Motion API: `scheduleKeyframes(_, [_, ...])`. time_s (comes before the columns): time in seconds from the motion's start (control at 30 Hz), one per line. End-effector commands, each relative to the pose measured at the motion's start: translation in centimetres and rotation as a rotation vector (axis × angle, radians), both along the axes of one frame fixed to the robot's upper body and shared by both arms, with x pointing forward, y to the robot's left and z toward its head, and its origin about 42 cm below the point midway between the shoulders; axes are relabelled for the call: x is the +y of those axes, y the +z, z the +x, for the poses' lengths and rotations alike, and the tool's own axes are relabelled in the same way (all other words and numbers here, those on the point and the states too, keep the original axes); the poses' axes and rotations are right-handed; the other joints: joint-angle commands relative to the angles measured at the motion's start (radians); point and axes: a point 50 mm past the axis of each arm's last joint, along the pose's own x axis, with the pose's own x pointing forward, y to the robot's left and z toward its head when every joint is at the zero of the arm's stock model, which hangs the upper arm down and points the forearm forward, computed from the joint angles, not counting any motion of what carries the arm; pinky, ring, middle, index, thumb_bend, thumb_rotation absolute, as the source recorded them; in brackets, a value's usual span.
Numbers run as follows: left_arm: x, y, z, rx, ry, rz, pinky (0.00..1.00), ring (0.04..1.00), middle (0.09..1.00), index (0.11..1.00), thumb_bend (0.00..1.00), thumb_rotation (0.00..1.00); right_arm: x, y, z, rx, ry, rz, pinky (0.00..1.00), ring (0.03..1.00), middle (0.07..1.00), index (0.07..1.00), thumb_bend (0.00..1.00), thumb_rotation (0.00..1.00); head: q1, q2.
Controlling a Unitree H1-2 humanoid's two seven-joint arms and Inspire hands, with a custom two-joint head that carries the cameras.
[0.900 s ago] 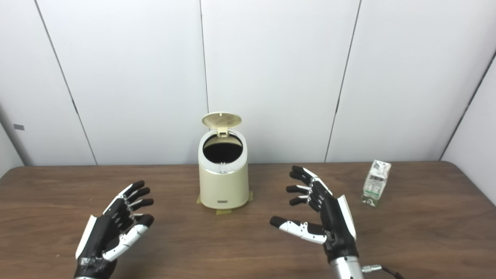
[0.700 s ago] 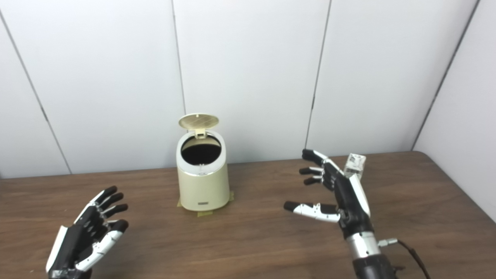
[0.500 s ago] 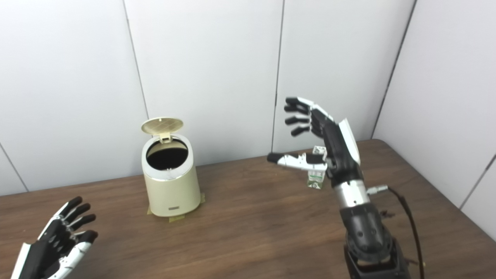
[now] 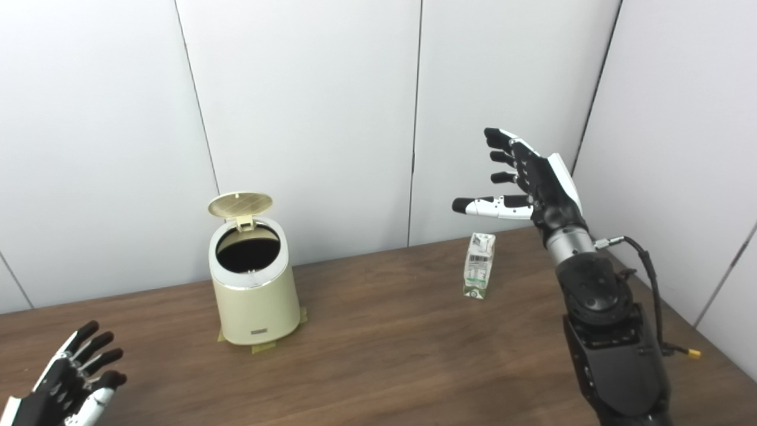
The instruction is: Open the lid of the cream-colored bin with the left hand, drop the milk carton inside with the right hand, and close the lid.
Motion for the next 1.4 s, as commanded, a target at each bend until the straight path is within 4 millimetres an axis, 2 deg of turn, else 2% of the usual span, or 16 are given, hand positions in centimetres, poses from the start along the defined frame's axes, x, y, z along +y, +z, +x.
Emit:
scheduleKeyframes(0.0, [0.1,1.8,1.1,-0.085,-0.018,0.003,0.68,0.811,0.875,0.919,0.49,0.33,0.0,2.3,0.9,-0.063,0.026,-0.057,0.71,0.905,0.929,0.886,0.86,0.19,-0.001,0.001])
scheduleKeyframes(0.07, [0.2,1.9,1.0,-0.083,-0.015,-0.001,0.68,0.813,0.874,0.917,0.49,0.33,-0.4,1.7,1.6,-0.024,0.031,-0.07,0.75,0.938,0.946,0.909,0.83,0.18,-0.002,0.002])
scheduleKeyframes(0.13, [0.2,1.9,0.9,-0.077,-0.014,-0.009,0.69,0.813,0.875,0.919,0.5,0.32,-0.9,0.9,2.3,-0.003,0.041,-0.055,0.79,0.963,0.965,0.922,0.83,0.21,-0.003,0.002])
scheduleKeyframes(0.3, [0.2,2.0,0.7,-0.075,-0.01,0.002,0.68,0.81,0.874,0.915,0.5,0.33,-2.0,-1.4,4.0,0.046,0.046,0.016,0.88,0.972,0.97,0.936,0.83,0.2,-0.002,0.007])
scheduleKeyframes(0.4, [0.3,2.0,0.6,-0.078,-0.01,0.016,0.67,0.801,0.869,0.914,0.5,0.34,-2.3,-2.5,4.8,0.102,0.046,0.018,0.87,0.967,0.981,0.968,0.85,0.25,0.002,0.01])
scheduleKeyframes(0.6, [0.3,2.1,0.4,-0.074,-0.018,0.006,0.68,0.813,0.876,0.916,0.49,0.31,-2.4,-4.6,5.6,0.136,0.072,0.014,0.85,0.944,0.978,0.971,0.88,0.28,0.004,0.018])
scheduleKeyframes(0.77, [0.3,2.2,0.4,-0.073,-0.018,0.013,0.66,0.803,0.87,0.908,0.49,0.3,-2.4,-6.2,6.2,0.167,0.088,0.019,0.91,0.981,0.987,0.988,0.94,0.32,0.004,0.021])
scheduleKeyframes(0.87, [0.4,2.3,0.3,-0.069,-0.021,0.002,0.67,0.804,0.872,0.909,0.48,0.28,-2.5,-7.1,6.2,0.173,0.087,0.007,0.9,0.972,0.979,0.984,0.91,0.29,0.003,0.022])
scheduleKeyframes(1.0, [0.4,2.4,0.3,-0.068,-0.021,0.008,0.66,0.802,0.871,0.909,0.49,0.28,-2.8,-8.0,6.2,0.196,0.098,0.049,0.93,0.981,0.989,0.986,0.9,0.25,0.004,0.024])
scheduleKeyframes(1.17, [0.4,2.5,0.2,-0.061,-0.034,0.005,0.68,0.81,0.875,0.914,0.49,0.26,-2.6,-8.9,6.1,0.231,0.08,0.014,0.94,0.975,0.971,0.977,0.86,0.19,0.005,0.025])
scheduleKeyframes(1.37, [0.4,2.5,0.1,-0.057,-0.041,0.033,0.67,0.802,0.868,0.906,0.49,0.26,-2.6,-9.9,6.1,0.241,0.034,-0.025,0.88,0.93,0.946,0.938,0.85,0.17,0.006,0.026])
